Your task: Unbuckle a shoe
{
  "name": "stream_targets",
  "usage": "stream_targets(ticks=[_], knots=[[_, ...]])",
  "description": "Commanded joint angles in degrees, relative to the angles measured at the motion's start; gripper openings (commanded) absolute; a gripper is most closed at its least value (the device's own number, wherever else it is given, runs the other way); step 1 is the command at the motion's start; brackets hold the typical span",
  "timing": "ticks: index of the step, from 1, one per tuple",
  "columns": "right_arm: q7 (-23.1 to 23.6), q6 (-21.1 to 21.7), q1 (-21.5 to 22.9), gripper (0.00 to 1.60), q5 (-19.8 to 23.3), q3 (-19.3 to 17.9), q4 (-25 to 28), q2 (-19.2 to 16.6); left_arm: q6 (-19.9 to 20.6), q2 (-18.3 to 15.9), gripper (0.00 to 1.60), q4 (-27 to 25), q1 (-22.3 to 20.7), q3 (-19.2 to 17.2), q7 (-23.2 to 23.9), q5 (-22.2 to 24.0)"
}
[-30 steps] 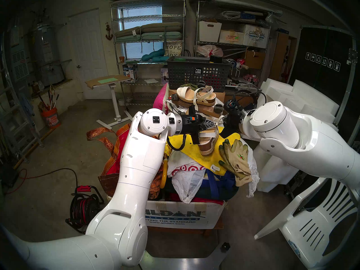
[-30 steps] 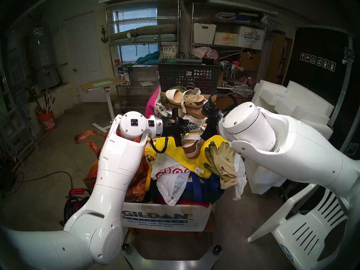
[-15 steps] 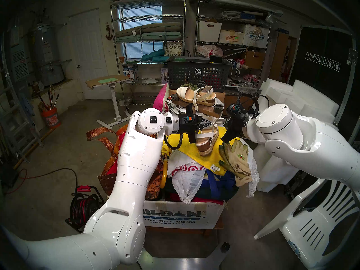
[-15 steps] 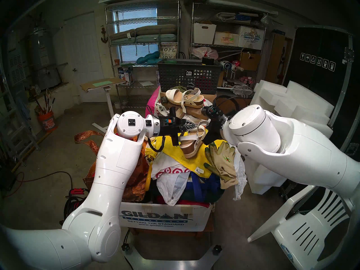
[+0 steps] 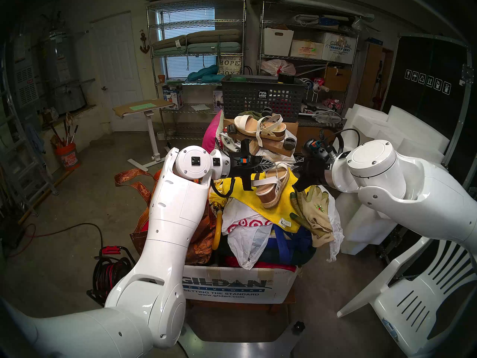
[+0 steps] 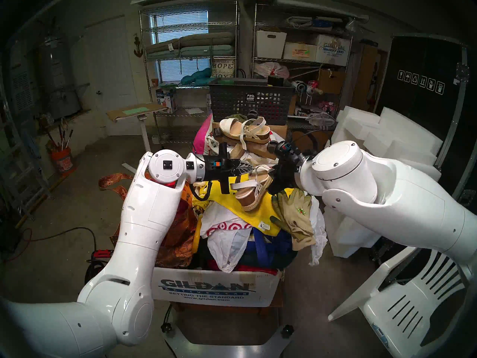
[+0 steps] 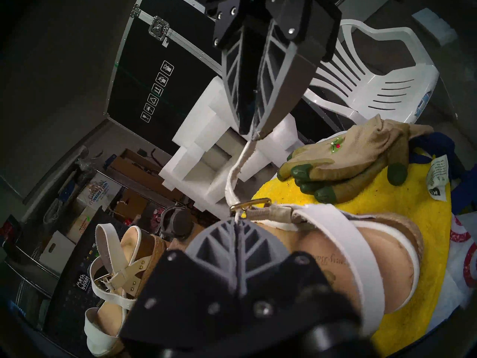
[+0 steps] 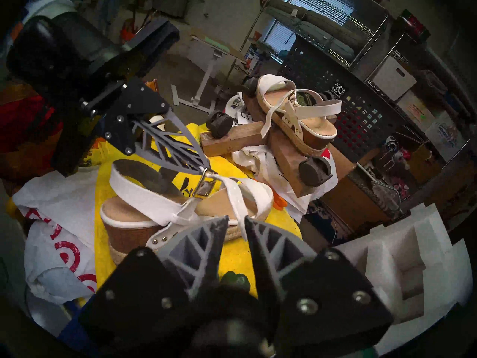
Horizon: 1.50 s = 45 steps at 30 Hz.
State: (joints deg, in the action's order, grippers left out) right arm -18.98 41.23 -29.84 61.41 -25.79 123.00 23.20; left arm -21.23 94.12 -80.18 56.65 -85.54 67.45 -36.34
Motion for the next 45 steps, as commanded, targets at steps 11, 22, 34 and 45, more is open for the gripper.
stream_targets(ticks=[11, 22, 34, 45], knots=[[3.05, -5.79, -0.41, 0.79, 2.01, -1.04, 1.17, 0.93, -0.55, 0.85, 0.00, -1.83, 0.58, 0.70, -0.04, 0.40], [1.24, -0.90, -0.02, 0.92, 0.50, 2.27, -3.12, 4.82, 0.34, 0.48, 0.00, -2.15, 0.44, 0.57, 0.38, 0.53], [0.92, -1.89, 0.72, 0.79, -1.26, 2.33, -5.91, 7.10, 0.49, 0.35, 0.00, -2.19, 0.47, 0.51, 1.20, 0.79], [1.49, -0.43, 1.41, 0.77, -2.13, 2.69, -8.16, 9.10, 0.52, 0.84, 0.00, -2.35, 0.60, 0.39, 1.41, 0.83]])
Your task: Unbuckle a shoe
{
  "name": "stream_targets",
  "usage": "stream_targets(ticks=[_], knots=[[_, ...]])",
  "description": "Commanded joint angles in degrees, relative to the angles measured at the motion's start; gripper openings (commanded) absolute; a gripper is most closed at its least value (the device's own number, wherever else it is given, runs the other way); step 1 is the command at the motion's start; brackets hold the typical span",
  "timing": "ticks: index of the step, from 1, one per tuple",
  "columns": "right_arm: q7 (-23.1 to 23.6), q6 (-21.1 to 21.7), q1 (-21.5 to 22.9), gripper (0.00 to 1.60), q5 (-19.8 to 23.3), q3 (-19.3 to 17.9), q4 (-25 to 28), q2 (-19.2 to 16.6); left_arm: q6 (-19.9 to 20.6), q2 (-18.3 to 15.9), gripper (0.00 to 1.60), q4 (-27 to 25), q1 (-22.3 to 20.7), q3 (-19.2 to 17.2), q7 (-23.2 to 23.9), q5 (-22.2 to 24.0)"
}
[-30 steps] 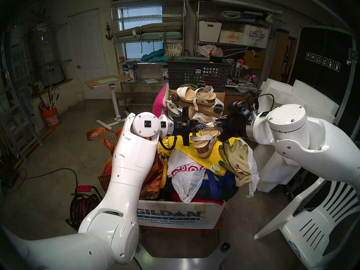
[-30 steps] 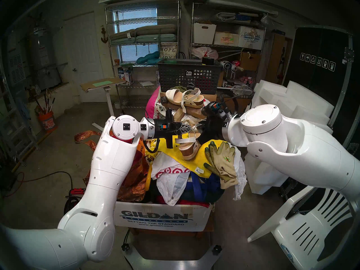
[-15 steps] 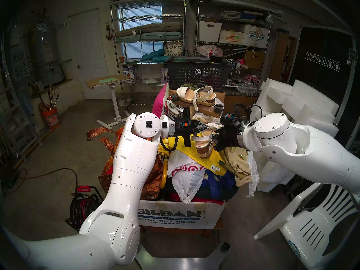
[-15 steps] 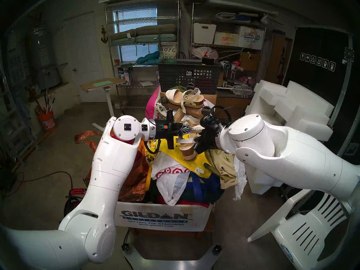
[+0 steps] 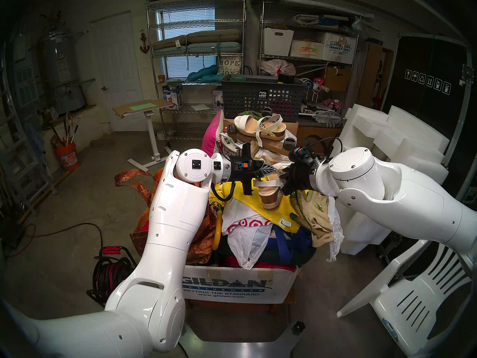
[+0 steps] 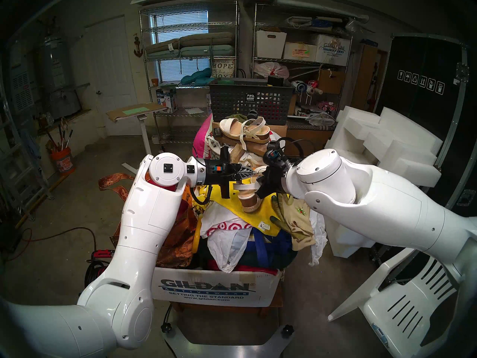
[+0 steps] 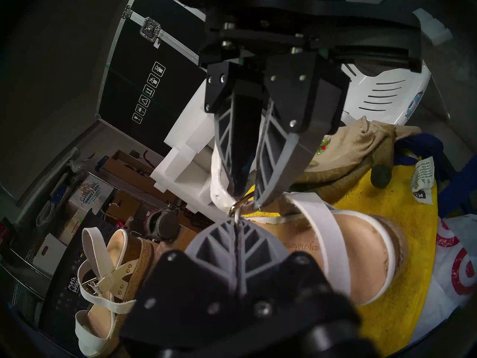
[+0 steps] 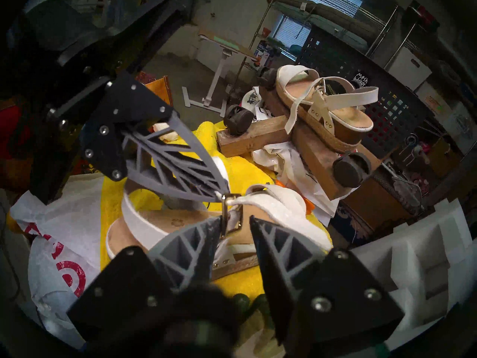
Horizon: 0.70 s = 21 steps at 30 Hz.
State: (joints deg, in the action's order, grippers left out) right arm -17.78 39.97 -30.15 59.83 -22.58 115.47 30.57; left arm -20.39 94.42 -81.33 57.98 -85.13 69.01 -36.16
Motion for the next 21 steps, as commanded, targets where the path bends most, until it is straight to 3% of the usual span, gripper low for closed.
stream_targets(ticks=[1, 3, 5, 6, 7, 9, 21], knots=[[0.43, 0.87, 1.72, 0.77, -0.66, -0.41, -0.96, 1.88, -0.29, 0.60, 0.00, -1.20, -0.72, -0.06, -0.18, 0.64], [-0.74, 1.37, 1.51, 0.74, -0.77, -0.38, -1.24, 2.34, 0.13, 0.73, 0.00, -1.15, -0.75, -0.15, -0.08, 0.56], [-1.86, 2.27, 1.47, 0.55, -1.32, -0.12, -1.58, 2.77, 0.18, 0.80, 0.00, -1.19, -0.73, -0.19, -0.12, 0.47], [-1.97, 2.15, 1.39, 0.55, -1.57, -0.07, -1.73, 2.85, 0.22, 0.81, 0.00, -1.23, -0.72, -0.20, -0.12, 0.44], [-2.41, 1.88, 1.07, 0.00, -1.12, -0.40, -1.86, 2.96, 0.30, 0.78, 0.00, -1.31, -0.73, -0.21, -0.02, 0.39], [-3.91, 3.65, 1.29, 0.00, -1.26, -0.34, -2.05, 3.38, 0.32, 0.69, 0.00, -1.41, -0.71, -0.26, 0.07, 0.33], [-12.92, 3.03, -1.06, 0.00, 3.13, -3.80, -2.31, 2.44, 0.14, -0.12, 0.00, -0.88, -0.42, -0.72, 0.13, 0.08]])
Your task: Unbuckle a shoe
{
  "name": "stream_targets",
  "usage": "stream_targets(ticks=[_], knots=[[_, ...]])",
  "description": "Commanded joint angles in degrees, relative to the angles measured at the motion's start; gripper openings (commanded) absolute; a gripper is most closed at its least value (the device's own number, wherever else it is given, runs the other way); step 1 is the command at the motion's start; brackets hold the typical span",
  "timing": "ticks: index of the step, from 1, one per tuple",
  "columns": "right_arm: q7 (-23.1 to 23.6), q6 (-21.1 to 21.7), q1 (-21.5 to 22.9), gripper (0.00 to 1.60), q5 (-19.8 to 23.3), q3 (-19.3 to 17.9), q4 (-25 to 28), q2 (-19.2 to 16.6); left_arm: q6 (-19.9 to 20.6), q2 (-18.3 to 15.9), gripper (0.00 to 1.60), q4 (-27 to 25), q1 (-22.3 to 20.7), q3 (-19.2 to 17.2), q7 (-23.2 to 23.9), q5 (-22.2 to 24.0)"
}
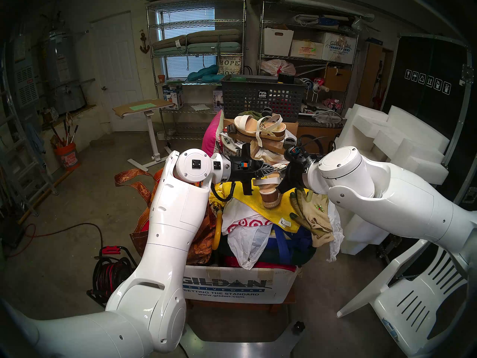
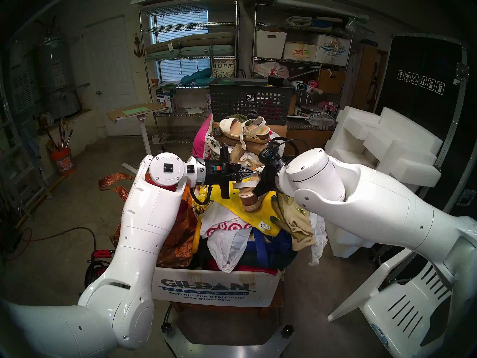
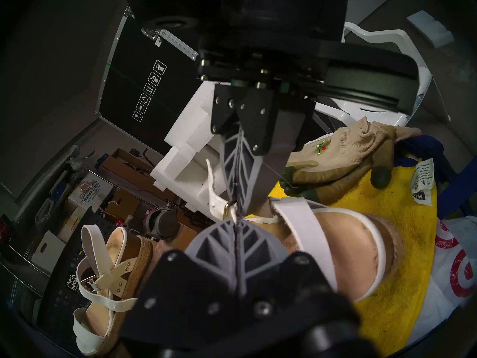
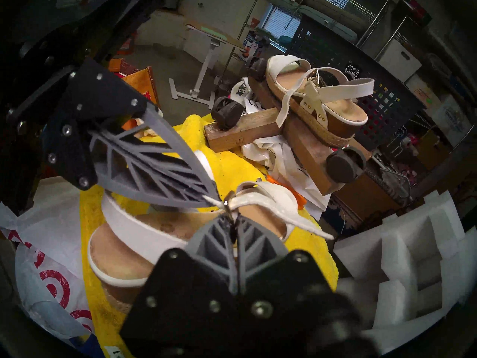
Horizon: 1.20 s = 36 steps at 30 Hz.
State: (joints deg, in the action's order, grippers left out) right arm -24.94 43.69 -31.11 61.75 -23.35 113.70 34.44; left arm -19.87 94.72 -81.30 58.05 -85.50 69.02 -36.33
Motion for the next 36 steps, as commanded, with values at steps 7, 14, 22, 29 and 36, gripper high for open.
stream_targets(ticks=[7, 14, 22, 29, 36], knots=[[-8.50, -2.67, -0.88, 0.00, 3.93, -4.86, 0.28, -3.09, -0.56, -0.77, 0.00, -0.75, -0.59, -0.25, 0.51, 0.35], [-10.26, -3.49, -1.36, 0.00, 5.88, -6.04, 1.61, -5.78, -1.19, -1.19, 0.00, -0.38, -0.25, -0.25, 0.49, 0.09], [-11.61, -4.30, -1.67, 0.00, 7.19, -6.86, 2.22, -7.26, -1.56, -1.27, 0.00, -0.55, -0.14, -0.35, 0.74, 0.42], [-12.38, -5.14, -2.00, 0.00, 8.02, -7.41, 2.65, -7.87, -1.75, -1.71, 0.00, -0.49, -0.33, -0.94, 0.82, 0.50], [-11.67, -5.87, -1.97, 0.00, 7.93, -7.19, 2.39, -7.29, -1.51, -2.11, 0.00, -1.20, -0.13, -1.49, 1.24, 0.62]])
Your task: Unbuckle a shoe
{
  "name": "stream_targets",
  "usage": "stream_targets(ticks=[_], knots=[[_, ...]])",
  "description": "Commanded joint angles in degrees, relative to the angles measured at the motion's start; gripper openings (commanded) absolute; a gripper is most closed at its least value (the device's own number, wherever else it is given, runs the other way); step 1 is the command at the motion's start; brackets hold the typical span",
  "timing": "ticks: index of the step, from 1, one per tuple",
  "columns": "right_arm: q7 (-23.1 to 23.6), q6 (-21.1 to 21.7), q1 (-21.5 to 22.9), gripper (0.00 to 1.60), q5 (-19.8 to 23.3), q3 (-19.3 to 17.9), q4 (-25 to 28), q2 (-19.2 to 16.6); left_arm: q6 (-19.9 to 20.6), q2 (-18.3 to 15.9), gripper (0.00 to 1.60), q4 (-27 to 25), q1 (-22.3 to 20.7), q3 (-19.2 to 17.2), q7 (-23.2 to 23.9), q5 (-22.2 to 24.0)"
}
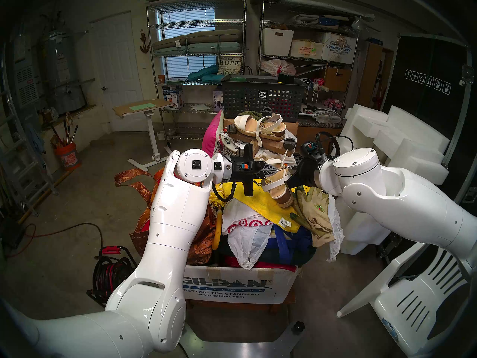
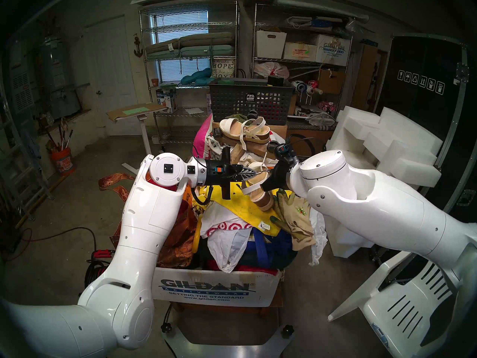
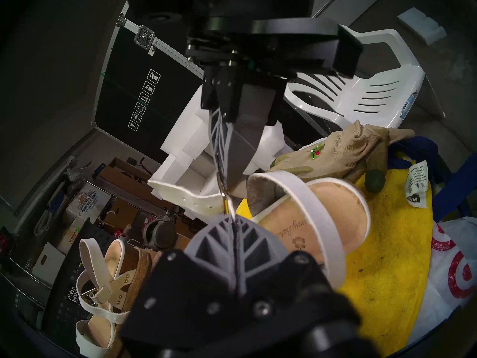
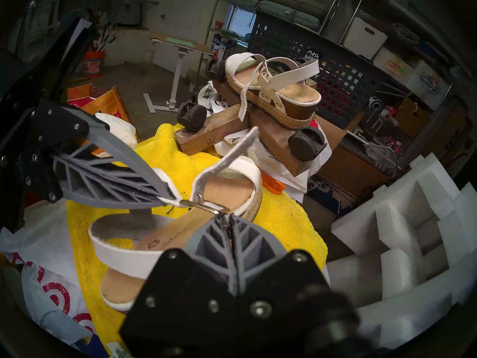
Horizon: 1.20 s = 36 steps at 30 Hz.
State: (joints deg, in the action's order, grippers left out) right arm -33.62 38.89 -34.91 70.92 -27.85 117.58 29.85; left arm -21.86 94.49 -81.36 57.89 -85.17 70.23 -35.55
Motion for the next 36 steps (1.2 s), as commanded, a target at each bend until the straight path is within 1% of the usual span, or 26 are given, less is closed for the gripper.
stream_targets(ticks=[1, 4, 5, 7, 9, 13, 18, 23, 27, 33, 36], knots=[[-3.10, -1.15, 1.83, 0.00, -1.28, -2.63, -1.53, -2.51, 0.49, -1.91, 0.00, -1.07, 0.00, -1.87, 0.03, -0.19], [-2.01, -1.07, 2.05, 0.00, -1.93, -2.04, -1.23, -1.80, 0.51, -1.89, 0.00, -0.96, -0.10, -1.93, 0.03, -0.28], [-1.57, -1.71, 1.92, 0.00, -1.90, -2.06, -1.20, -1.52, 0.44, -1.73, 0.00, -0.77, -0.03, -1.89, -0.13, -0.27], [-1.52, -1.34, 2.06, 0.00, -2.22, -1.80, -1.20, -1.21, 0.43, -1.62, 0.00, -0.67, 0.02, -1.83, -0.19, -0.32], [0.17, -1.17, 2.34, 0.00, -3.00, -1.04, -1.30, -0.11, 0.58, -1.18, 0.00, -0.94, 0.20, -1.58, -0.08, -0.29], [0.91, -1.49, 2.27, 0.00, -3.75, -0.54, -1.33, 0.53, 0.59, -0.64, 0.00, -0.85, 0.31, -1.18, -0.31, -0.53], [2.00, -1.39, 2.33, 0.00, -4.73, -0.08, -0.96, 0.46, 0.91, 0.11, 0.00, -1.10, 0.58, -0.39, -0.27, -0.70], [2.09, -1.60, 2.29, 0.00, -5.21, -0.07, -0.61, 0.36, 1.10, 0.92, 0.00, -1.28, 0.84, 0.54, -0.14, -0.71], [2.80, -1.05, 2.63, 0.00, -5.90, 0.12, -0.43, 0.61, 0.96, 1.95, 0.00, -1.00, 1.23, 1.97, -0.61, -1.01], [3.31, -1.18, 2.57, 0.00, -6.44, 0.25, -0.41, 0.53, 1.29, 2.23, 0.00, -1.33, 1.39, 2.71, -0.78, -1.04], [4.44, -1.29, 2.66, 0.00, -6.97, 0.52, -0.06, 0.38, 1.35, 2.27, 0.00, -1.23, 1.33, 3.00, -1.12, -1.16]])
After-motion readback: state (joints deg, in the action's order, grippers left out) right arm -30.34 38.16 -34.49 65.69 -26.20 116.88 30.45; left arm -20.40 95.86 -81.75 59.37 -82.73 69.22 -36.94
